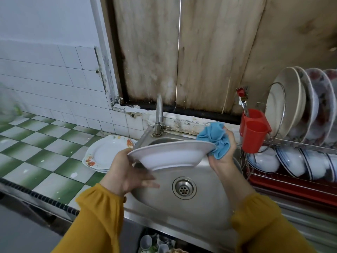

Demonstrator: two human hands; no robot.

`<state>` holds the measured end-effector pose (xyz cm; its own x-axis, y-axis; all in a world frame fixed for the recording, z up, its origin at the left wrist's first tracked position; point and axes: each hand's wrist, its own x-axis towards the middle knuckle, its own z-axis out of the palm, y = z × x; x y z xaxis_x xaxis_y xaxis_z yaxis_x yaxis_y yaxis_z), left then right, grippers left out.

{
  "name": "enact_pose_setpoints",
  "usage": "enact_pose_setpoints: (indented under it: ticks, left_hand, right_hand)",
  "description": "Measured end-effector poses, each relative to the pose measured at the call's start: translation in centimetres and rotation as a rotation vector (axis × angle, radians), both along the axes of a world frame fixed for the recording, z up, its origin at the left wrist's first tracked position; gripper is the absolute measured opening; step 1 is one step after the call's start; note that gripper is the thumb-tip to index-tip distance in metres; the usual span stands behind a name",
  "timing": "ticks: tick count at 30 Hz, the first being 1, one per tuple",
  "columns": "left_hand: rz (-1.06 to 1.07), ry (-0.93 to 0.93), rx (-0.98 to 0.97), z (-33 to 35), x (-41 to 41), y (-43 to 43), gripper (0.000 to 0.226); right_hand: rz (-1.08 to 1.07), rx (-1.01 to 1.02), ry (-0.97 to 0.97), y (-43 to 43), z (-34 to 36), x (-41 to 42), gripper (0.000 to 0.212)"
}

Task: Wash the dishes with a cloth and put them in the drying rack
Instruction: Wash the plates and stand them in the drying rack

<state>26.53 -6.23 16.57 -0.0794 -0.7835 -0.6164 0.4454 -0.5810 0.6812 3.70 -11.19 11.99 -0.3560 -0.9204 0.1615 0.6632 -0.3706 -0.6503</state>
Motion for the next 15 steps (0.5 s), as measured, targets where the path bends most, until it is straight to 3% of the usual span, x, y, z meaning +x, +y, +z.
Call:
enact_pose_setpoints:
  ticks: [3, 4, 5, 6, 8, 11, 15]
  left_hand:
    - [0.027, 0.139, -0.124, 0.1, 1.1, -0.2, 0.032]
    - [0.050, 0.121, -0.170, 0.1, 1.1, -0.2, 0.041]
    - [0.082, 0.091, -0.219, 0.2, 1.2, -0.2, 0.048]
    - [0.092, 0.048, -0.267, 0.4, 1.0, -0.2, 0.053]
    - [0.062, -0.052, -0.366, 0.6, 0.2, 0.1, 0.052]
    - [-0.016, -0.213, -0.519, 0.4, -1.0, 0.7, 0.043]
    - [-0.069, -0.310, -0.659, -0.5, -2.0, 0.7, 0.044]
  right_hand:
    - [0.265, 0.073, 0.437, 0.6, 0.1, -1.3, 0.050]
    - [0.295, 0.095, 0.655, 0.5, 0.2, -1.5, 0.039]
    - [0.280, 0.135, 0.915, 0.4, 0.4, -1.1, 0.021]
    - [0.223, 0.150, 1.160, 0.1, 0.3, -0.6, 0.017]
    - [0.064, 0.221, 1.449, -0.4, -0.5, 0.8, 0.027]
    - [-0.027, 0.328, 1.440, -0.3, -1.2, 3.6, 0.040]
    - [0.173, 0.170, 1.267, 1.0, 0.1, 7.2, 0.054]
